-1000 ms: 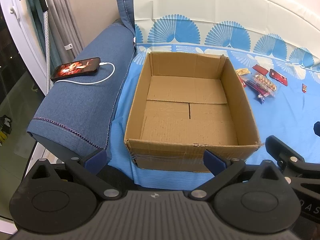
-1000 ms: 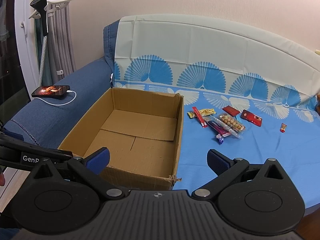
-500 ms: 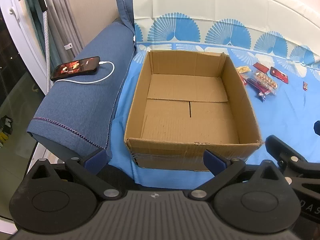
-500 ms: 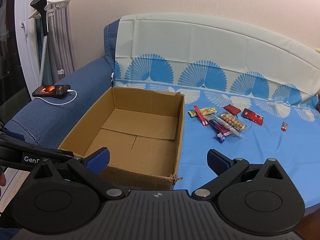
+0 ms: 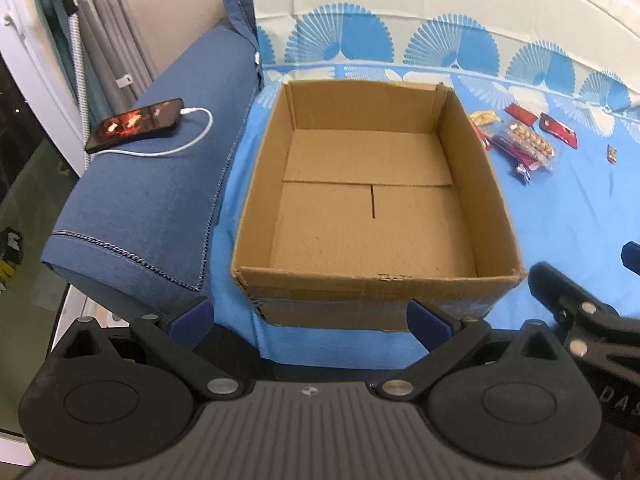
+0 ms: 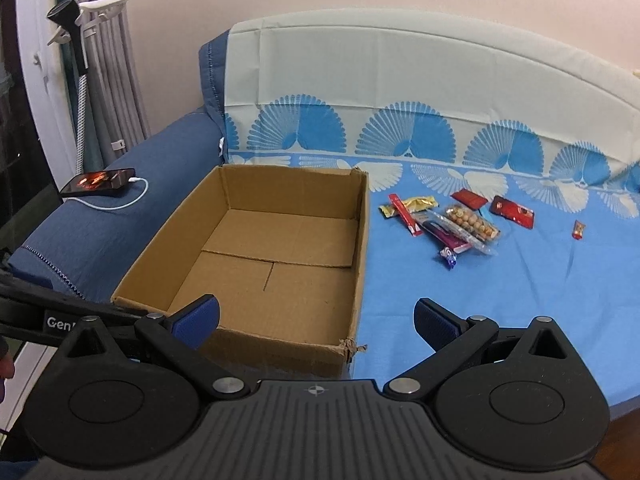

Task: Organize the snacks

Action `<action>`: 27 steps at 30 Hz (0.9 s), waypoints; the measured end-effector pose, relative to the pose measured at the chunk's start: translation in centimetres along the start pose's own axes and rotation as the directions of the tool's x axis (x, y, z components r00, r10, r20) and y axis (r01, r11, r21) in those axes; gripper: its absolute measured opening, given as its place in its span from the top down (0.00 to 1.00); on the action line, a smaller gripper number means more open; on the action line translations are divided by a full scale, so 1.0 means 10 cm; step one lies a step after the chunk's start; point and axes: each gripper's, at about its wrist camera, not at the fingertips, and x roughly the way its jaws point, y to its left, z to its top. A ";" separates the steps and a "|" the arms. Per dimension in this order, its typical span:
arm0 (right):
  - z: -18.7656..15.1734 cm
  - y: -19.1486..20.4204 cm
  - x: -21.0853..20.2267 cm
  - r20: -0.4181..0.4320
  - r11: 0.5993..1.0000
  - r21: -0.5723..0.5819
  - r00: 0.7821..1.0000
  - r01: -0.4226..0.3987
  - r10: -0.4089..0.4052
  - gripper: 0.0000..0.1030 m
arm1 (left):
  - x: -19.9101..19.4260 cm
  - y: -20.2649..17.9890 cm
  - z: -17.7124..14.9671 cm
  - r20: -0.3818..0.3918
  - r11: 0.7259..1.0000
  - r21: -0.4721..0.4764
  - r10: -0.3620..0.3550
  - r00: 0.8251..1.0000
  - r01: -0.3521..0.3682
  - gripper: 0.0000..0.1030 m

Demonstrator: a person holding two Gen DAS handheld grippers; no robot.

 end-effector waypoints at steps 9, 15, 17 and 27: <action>0.04 -0.60 0.21 0.011 0.983 0.159 0.996 0.087 -0.090 0.00 | 0.11 -0.18 0.20 -0.015 0.999 0.036 0.022 1.000 -0.022 0.00; 0.12 -1.31 0.68 0.014 0.950 0.205 0.970 0.236 -0.244 0.00 | 0.23 -0.32 0.36 -0.045 0.997 0.056 0.047 0.998 -0.045 0.00; 0.16 -1.52 0.96 0.014 0.947 0.162 0.959 0.279 -0.285 0.00 | 0.28 -0.37 0.42 -0.052 0.996 0.062 0.065 0.997 -0.061 0.00; 0.40 -1.91 2.48 0.007 0.936 -0.045 0.937 0.349 -0.349 0.00 | 0.58 -0.72 0.90 -0.085 0.991 0.099 0.102 0.991 -0.094 0.00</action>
